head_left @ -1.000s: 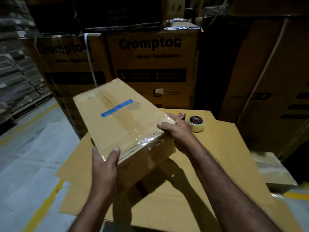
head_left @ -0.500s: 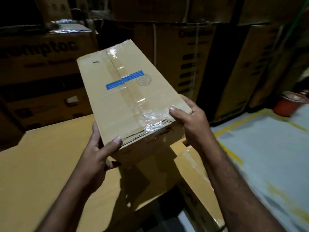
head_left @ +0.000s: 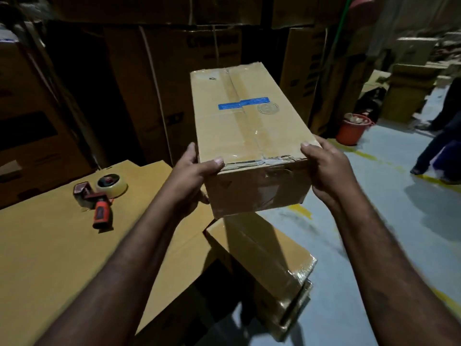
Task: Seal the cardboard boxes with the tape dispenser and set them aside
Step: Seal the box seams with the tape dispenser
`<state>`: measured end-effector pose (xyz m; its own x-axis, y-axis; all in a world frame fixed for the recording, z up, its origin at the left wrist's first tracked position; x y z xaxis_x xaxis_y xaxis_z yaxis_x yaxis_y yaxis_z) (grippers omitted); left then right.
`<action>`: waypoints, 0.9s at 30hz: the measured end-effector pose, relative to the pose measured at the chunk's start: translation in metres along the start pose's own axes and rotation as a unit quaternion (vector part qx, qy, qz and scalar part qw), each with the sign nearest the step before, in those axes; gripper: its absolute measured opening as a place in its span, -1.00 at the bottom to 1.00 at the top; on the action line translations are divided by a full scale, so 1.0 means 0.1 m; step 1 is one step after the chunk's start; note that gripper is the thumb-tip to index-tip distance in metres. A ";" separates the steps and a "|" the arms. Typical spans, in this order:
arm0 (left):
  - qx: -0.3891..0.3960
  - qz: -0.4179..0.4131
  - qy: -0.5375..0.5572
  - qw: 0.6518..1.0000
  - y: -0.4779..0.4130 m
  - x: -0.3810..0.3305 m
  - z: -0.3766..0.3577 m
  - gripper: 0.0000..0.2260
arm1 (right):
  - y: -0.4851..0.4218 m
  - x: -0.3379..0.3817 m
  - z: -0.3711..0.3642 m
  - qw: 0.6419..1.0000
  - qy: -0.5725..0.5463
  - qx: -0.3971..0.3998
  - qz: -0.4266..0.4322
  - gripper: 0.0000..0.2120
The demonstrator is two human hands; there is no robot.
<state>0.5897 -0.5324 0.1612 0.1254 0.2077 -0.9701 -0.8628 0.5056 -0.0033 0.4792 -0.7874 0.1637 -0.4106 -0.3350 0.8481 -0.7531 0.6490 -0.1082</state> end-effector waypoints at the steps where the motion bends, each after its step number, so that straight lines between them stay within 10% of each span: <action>1: -0.008 0.017 0.005 1.000 -0.13 0.00 -0.12 -0.50 | -0.13 -0.01 0.13 1.000 0.001 -0.014 -0.007 -0.74; 11: -0.048 0.134 0.088 0.986 -0.97 0.64 -1.49 -0.74 | -1.42 -0.41 1.15 0.990 0.072 -0.042 -0.113 -0.88; 20: 0.077 0.204 -0.163 0.962 -2.11 1.10 -0.86 -0.61 | -1.97 -1.63 1.30 0.965 0.080 -0.028 -0.246 -0.93; 22: 0.108 0.235 -0.224 0.940 -2.43 1.37 -0.67 -0.55 | -2.08 -2.00 1.27 0.961 0.064 -0.043 -0.265 -0.69; 27: 0.113 0.250 -0.338 0.900 -3.17 1.99 -0.21 -0.82 | -2.35 -2.72 0.99 0.954 0.094 -0.057 -0.279 -0.57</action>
<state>0.8782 -0.6694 -0.0365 0.0838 0.8800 -0.4675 -0.7823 0.3487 0.5162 0.7170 -0.9157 -0.0931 0.1447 -0.5289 0.8363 -0.7625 0.4791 0.4349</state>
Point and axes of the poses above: each hand's wrist, its own y-axis away from the middle knuckle, its own z-axis out of the back of the hand, x = y × z, the point moved 8 cm from there along -y, towards the middle knuckle, and after that the axes turned 13 degrees about -y, right-handed, at the moved point
